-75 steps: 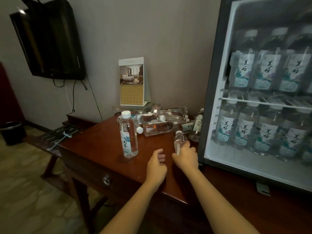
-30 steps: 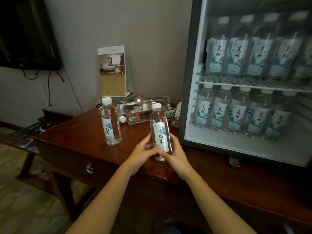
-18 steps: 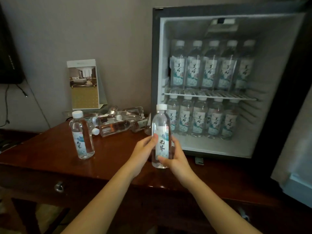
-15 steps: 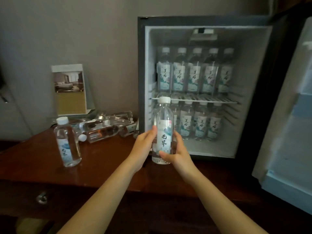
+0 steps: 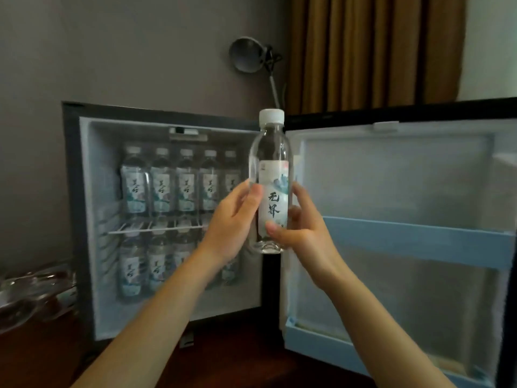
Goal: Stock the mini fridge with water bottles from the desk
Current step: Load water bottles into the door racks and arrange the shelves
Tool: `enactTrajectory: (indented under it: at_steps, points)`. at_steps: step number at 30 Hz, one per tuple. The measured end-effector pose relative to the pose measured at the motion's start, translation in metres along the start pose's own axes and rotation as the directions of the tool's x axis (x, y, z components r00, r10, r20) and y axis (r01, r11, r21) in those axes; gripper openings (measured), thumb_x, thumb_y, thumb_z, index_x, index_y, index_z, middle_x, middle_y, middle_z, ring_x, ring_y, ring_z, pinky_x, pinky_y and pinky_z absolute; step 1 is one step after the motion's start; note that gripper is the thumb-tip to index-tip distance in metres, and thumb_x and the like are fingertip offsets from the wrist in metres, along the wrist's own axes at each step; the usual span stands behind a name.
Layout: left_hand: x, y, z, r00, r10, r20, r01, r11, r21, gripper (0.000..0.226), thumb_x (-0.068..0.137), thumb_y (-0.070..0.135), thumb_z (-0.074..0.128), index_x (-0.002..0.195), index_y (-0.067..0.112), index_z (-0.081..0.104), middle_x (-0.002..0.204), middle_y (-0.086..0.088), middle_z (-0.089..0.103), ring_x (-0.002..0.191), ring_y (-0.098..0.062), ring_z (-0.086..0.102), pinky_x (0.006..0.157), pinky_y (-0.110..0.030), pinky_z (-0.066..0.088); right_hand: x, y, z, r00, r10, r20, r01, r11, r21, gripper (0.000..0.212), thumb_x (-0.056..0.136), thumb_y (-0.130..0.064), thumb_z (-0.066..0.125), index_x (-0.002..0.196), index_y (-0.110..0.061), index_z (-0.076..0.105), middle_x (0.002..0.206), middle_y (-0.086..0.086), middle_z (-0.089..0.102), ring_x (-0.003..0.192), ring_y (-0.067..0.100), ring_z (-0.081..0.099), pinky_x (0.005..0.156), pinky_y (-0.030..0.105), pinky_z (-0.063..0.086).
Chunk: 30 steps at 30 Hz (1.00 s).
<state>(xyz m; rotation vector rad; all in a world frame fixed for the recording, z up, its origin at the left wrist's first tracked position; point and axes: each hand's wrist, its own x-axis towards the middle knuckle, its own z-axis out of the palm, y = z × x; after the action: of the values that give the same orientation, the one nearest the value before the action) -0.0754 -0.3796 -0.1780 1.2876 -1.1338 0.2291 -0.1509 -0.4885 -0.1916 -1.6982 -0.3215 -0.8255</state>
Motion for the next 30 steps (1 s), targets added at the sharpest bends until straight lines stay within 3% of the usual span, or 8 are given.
enactTrajectory:
  at_steps: [3, 9, 12, 14, 17, 19, 24, 30]
  points:
    - [0.022, 0.015, 0.022, 0.992, 0.127, 0.012, -0.128, 0.987, 0.099, 0.028, 0.097, 0.037, 0.037, 0.108, 0.022, 0.059, 0.085, 0.013, 0.066, 0.082, 0.005, 0.062, 0.071, -0.010, 0.047, 0.008, -0.023, -0.028, 0.996, -0.064, -0.061, 0.057, 0.993, -0.107, 0.072, 0.074, -0.005, 0.065, 0.136, -0.027, 0.036, 0.092, 0.001, 0.065, 0.078, 0.006, 0.066, 0.064, 0.019, 0.050]
    - [0.059, 0.023, 0.051, 0.988, 0.154, 0.032, -0.157, 0.960, 0.230, 0.040, 0.097, 0.034, 0.042, 0.129, 0.012, 0.050, 0.109, 0.005, 0.063, 0.095, -0.002, 0.061, 0.083, -0.018, 0.049, 0.030, -0.027, -0.066, 0.978, -0.140, -0.156, 0.085, 0.945, -0.316, 0.075, 0.079, -0.003, 0.067, 0.138, -0.029, 0.030, 0.103, 0.002, 0.061, 0.092, 0.018, 0.063, 0.073, 0.029, 0.055]
    - [0.068, 0.016, 0.060, 0.990, 0.138, 0.021, -0.138, 0.947, 0.289, 0.040, 0.096, 0.033, 0.043, 0.131, 0.013, 0.048, 0.104, 0.004, 0.061, 0.084, -0.005, 0.061, 0.069, -0.006, 0.047, 0.035, -0.022, -0.075, 0.983, -0.104, -0.150, 0.050, 0.944, -0.326, 0.070, 0.080, -0.002, 0.067, 0.135, -0.025, 0.030, 0.097, -0.006, 0.061, 0.085, 0.010, 0.064, 0.070, 0.024, 0.054]
    - [0.072, 0.010, 0.063, 0.994, 0.114, -0.004, -0.107, 0.945, 0.308, 0.044, 0.095, 0.035, 0.044, 0.132, 0.012, 0.048, 0.109, -0.003, 0.063, 0.092, -0.017, 0.062, 0.061, -0.002, 0.041, 0.037, -0.020, -0.080, 0.987, -0.082, -0.139, 0.031, 0.943, -0.331, 0.067, 0.081, -0.003, 0.066, 0.132, -0.026, 0.030, 0.099, -0.007, 0.060, 0.087, 0.010, 0.064, 0.073, 0.025, 0.056]
    - [0.074, 0.005, 0.067, 0.993, 0.116, -0.004, -0.109, 0.941, 0.320, 0.042, 0.094, 0.035, 0.047, 0.129, 0.013, 0.052, 0.107, -0.001, 0.064, 0.083, -0.004, 0.060, 0.064, 0.001, 0.042, 0.039, -0.019, -0.087, 0.991, -0.053, -0.120, 0.006, 0.934, -0.357, 0.063, 0.082, -0.005, 0.065, 0.125, -0.031, 0.028, 0.100, -0.008, 0.059, 0.092, 0.012, 0.062, 0.078, 0.029, 0.056]
    - [0.074, 0.003, 0.069, 0.992, 0.123, -0.009, -0.112, 0.934, 0.340, 0.040, 0.093, 0.033, 0.050, 0.128, 0.014, 0.053, 0.101, 0.004, 0.062, 0.078, 0.003, 0.056, 0.067, -0.003, 0.044, 0.041, -0.017, -0.093, 0.993, -0.019, -0.112, -0.021, 0.938, -0.347, 0.062, 0.083, -0.003, 0.064, 0.127, -0.028, 0.028, 0.102, -0.003, 0.060, 0.094, 0.013, 0.061, 0.078, 0.027, 0.055]
    - [0.079, -0.006, 0.075, 0.989, 0.140, -0.052, -0.105, 0.902, 0.420, 0.042, 0.089, 0.023, 0.060, 0.129, 0.013, 0.053, 0.111, 0.000, 0.061, 0.094, -0.011, 0.058, 0.088, -0.027, 0.048, 0.050, -0.011, -0.106, 0.993, 0.069, -0.092, -0.093, 0.955, -0.283, 0.071, 0.085, -0.001, 0.061, 0.140, -0.019, 0.020, 0.117, 0.010, 0.059, 0.095, 0.013, 0.063, 0.073, 0.019, 0.055]
    - [0.072, -0.019, 0.083, 0.980, 0.198, -0.028, -0.161, 0.865, 0.475, 0.044, 0.085, 0.007, 0.064, 0.128, 0.011, 0.056, 0.116, -0.004, 0.062, 0.099, -0.018, 0.063, 0.094, -0.034, 0.049, 0.055, -0.002, -0.120, 0.992, 0.123, -0.037, -0.128, 0.911, -0.392, 0.070, 0.084, 0.005, 0.061, 0.133, -0.021, 0.018, 0.106, 0.004, 0.059, 0.087, 0.010, 0.063, 0.070, 0.020, 0.056]
